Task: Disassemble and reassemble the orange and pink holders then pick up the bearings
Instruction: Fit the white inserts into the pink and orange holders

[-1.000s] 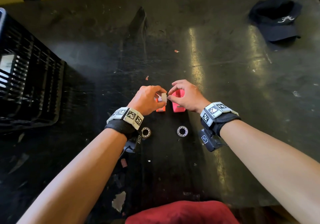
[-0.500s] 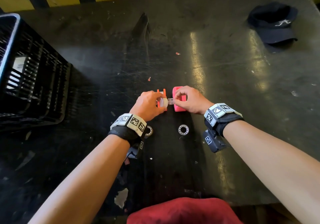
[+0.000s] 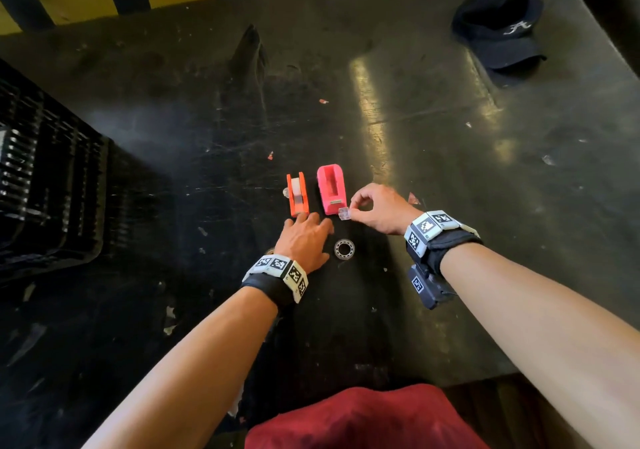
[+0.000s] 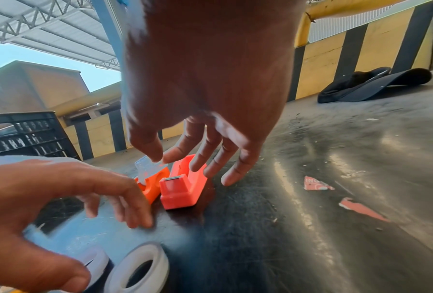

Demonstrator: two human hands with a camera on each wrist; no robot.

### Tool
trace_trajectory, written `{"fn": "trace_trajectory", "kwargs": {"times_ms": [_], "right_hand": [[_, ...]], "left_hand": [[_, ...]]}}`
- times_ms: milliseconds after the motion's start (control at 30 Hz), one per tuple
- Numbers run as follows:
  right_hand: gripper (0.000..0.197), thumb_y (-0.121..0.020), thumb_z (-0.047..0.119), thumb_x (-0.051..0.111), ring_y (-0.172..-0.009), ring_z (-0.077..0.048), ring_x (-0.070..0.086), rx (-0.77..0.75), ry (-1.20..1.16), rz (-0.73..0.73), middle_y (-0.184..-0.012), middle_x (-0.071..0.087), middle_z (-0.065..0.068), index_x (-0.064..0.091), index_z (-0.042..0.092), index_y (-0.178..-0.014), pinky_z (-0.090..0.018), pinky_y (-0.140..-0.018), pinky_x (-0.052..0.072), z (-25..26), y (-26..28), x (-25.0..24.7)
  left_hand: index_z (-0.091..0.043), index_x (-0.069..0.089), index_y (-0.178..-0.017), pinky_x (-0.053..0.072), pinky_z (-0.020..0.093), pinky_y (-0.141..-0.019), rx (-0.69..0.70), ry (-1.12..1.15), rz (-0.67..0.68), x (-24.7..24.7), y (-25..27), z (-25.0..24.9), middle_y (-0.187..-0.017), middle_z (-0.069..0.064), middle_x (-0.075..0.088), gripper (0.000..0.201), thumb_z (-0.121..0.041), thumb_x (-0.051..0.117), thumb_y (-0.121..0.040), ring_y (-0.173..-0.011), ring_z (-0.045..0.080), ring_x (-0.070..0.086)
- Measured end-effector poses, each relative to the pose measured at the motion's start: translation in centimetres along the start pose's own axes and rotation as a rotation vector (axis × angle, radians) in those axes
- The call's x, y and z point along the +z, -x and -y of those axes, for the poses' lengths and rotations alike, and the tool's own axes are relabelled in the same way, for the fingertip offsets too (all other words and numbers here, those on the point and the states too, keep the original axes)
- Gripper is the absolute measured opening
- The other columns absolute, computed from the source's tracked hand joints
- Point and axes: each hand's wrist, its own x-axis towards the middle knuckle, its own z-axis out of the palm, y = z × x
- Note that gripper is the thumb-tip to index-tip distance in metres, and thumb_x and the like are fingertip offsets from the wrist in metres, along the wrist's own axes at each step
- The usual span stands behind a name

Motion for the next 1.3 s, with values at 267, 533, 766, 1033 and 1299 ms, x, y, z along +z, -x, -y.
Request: {"fn": "trace_trajectory", "kwargs": {"times_ms": [267,533,766,1033,1299], "right_hand": [[0.014,-0.09,0.033,0.074,-0.106,-0.019,0.064,0.021,-0.009,-0.005,-0.115,0.069,-0.002,0.074,0.02,-0.097,-0.023,-0.074,0.043,-0.7,0.2,-1.2],[0.018,-0.086,0.044,0.074,-0.098,-0.014,0.068,0.035,-0.077,0.018,-0.101,0.074,0.007,0.076,0.026,-0.092,-0.022,-0.083,0.05,-0.4,-0.5,-1.2],[0.014,-0.09,0.026,0.075,-0.097,-0.024,0.073,-0.054,-0.187,0.072,-0.099,0.079,-0.005,0.079,0.014,-0.095,-0.039,-0.093,0.057,2.3,-1.4,0.7],[0.003,-0.09,0.023,0.075,-0.093,-0.019,0.074,-0.109,-0.255,0.123,-0.094,0.079,0.0,0.077,0.024,-0.089,-0.039,-0.096,0.057,3.4,-2.5,1.1],[0.003,-0.088,0.028,0.073,-0.1,-0.016,0.068,-0.091,-0.183,0.18,-0.1,0.075,0.005,0.076,0.027,-0.089,-0.031,-0.094,0.051,3.8,-2.2,0.5]], "left_hand": [[-0.031,0.051,-0.145,0.047,0.045,-0.105,0.2,0.081,0.079,1.1,-1.2,-0.5,-0.14,0.006,0.055,0.051,-0.031,0.064,-0.095,-0.128,0.027,0.052],[-0.024,0.067,-0.113,0.057,0.014,-0.075,-0.043,0.78,-0.267,-0.7,0.3,3.6,-0.105,-0.009,0.072,0.043,-0.026,0.087,-0.074,-0.086,0.005,0.071],[-0.025,0.068,-0.116,0.06,0.022,-0.082,-0.024,0.926,-0.278,-2.4,1.3,5.6,-0.101,-0.008,0.077,0.045,-0.026,0.086,-0.075,-0.083,0.0,0.073],[-0.018,0.07,-0.118,0.055,0.014,-0.074,-0.01,0.961,-0.281,-3.3,1.8,5.8,-0.098,-0.006,0.077,0.04,-0.018,0.084,-0.08,-0.08,0.007,0.073],[-0.031,0.071,-0.122,0.06,0.021,-0.08,0.017,0.874,-0.273,-3.7,1.8,5.8,-0.094,-0.009,0.075,0.047,-0.027,0.086,-0.078,-0.081,0.006,0.072]]}}
